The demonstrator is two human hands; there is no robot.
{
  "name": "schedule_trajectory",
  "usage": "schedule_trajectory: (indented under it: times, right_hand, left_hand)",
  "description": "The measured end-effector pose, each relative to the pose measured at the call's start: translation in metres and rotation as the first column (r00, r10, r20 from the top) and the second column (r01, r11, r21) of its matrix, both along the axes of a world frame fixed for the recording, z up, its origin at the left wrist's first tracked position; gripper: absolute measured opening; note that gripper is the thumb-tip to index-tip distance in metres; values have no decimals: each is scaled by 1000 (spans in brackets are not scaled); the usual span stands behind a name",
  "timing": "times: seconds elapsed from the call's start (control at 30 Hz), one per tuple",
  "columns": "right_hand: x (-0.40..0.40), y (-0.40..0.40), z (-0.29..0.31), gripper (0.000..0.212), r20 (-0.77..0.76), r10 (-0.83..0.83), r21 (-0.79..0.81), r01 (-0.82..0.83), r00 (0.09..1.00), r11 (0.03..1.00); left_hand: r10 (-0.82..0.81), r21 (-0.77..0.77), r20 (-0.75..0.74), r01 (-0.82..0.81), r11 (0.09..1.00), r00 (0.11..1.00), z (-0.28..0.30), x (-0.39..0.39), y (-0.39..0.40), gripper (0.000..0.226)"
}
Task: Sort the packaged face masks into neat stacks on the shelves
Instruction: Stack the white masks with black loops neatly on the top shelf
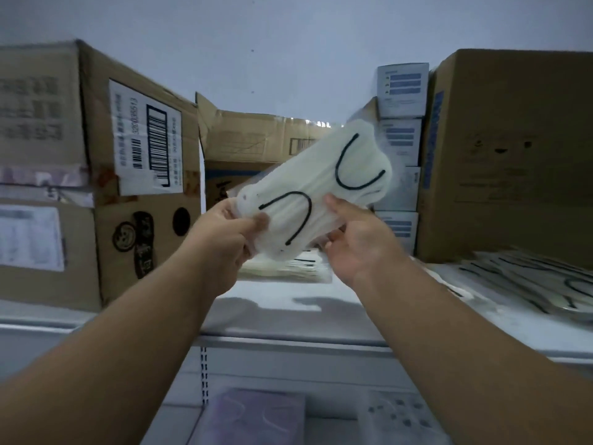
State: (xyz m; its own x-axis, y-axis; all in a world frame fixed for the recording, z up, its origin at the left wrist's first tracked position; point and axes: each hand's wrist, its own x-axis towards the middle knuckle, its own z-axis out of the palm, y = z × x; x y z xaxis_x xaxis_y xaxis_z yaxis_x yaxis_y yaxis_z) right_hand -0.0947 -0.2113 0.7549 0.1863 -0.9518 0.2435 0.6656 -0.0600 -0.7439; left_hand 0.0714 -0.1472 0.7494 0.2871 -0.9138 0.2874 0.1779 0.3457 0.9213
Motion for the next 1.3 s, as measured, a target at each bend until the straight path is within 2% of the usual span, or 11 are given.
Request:
schedule_trajectory:
  times: [0.13, 0.2, 0.33, 0.47, 0.63, 0.77, 0.87, 0.97, 1.1, 1.23, 1.3]
  right_hand:
    - [-7, -9, 1, 62, -224, -291, -69, 282, 930, 957]
    - [-15, -13, 5, 72, -395, -330, -151, 294, 857, 944]
    - [-17, -14, -5, 37, -716, -208, -176, 116, 666, 977]
    - [-22, -13, -13, 27, -674, -221, -171, 142, 705, 975]
    - [-23, -12, -16, 21, -665, -193, -188, 88, 721, 978]
    - [-24, -12, -17, 25, -597, -189, -220, 67, 780, 973]
    - [-24, -10, -20, 28, -650, -135, -161, 39, 748, 986]
    - [-25, -10, -19, 25, -621, -209, -194, 111, 755, 975]
    - [-27, -12, -18, 20, -524, -277, -231, 179, 805, 956]
    - [-25, -15, -17, 9, -500, -395, -247, 310, 770, 918]
    - [-25, -17, -17, 15, -504, -427, -221, 366, 751, 904]
  left_hand:
    - [151, 8, 176, -155, 988, 973, 6, 45, 9, 29]
    - [133, 52, 284, -153, 987, 950, 3, 59, 13, 30]
    - [60, 129, 456, -132, 983, 888, -9, 64, 14, 30]
    - [-15, 177, 402, -62, 982, 915, -19, 68, 12, 42]
    - [-11, 144, 395, -51, 988, 918, -27, 73, 11, 41]
    - [83, 63, 387, -116, 991, 918, -27, 77, 11, 35]
    - [110, 56, 352, -139, 989, 929, -27, 80, 12, 39]
    - [48, 69, 289, -71, 995, 956, -26, 80, 14, 47]
    - [-108, 126, 101, 95, 988, 989, -21, 73, 18, 36]
    - [-137, 204, 172, 101, 974, 976, -22, 67, 17, 25]
    - [-120, 203, 189, 81, 976, 975, -23, 66, 17, 23]
